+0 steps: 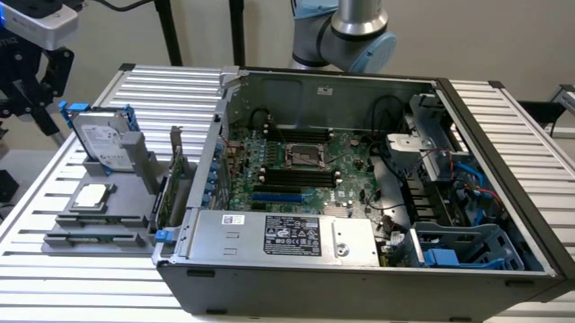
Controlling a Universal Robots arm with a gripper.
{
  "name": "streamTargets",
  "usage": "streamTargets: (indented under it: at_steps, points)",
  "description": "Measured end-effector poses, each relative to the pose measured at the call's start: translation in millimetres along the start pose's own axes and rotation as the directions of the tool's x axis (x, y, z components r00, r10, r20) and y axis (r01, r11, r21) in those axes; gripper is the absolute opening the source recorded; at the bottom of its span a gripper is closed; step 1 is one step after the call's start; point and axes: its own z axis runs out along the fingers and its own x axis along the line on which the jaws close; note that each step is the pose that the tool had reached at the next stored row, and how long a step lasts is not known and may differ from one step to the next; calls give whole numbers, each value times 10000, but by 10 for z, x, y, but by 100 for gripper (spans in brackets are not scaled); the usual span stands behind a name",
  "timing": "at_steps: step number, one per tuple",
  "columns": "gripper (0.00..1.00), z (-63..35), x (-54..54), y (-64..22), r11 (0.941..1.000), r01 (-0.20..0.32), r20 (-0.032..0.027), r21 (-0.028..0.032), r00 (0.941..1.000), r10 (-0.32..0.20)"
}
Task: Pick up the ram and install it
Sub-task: 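Pick up the ram and move it above insertion slot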
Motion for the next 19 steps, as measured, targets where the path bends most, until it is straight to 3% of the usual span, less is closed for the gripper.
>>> streamTargets:
  at_steps: [5,10,15,19]
  points:
    - [11,7,0,0,9960,894,-30,-24,9960,-894]
    - [11,12,0,0,9839,1785,-50,-48,9839,-1786]
    - [11,19,0,0,9634,2678,-66,-73,9634,-2679]
    - [11,23,0,0,9417,3363,-78,-95,9417,-3364]
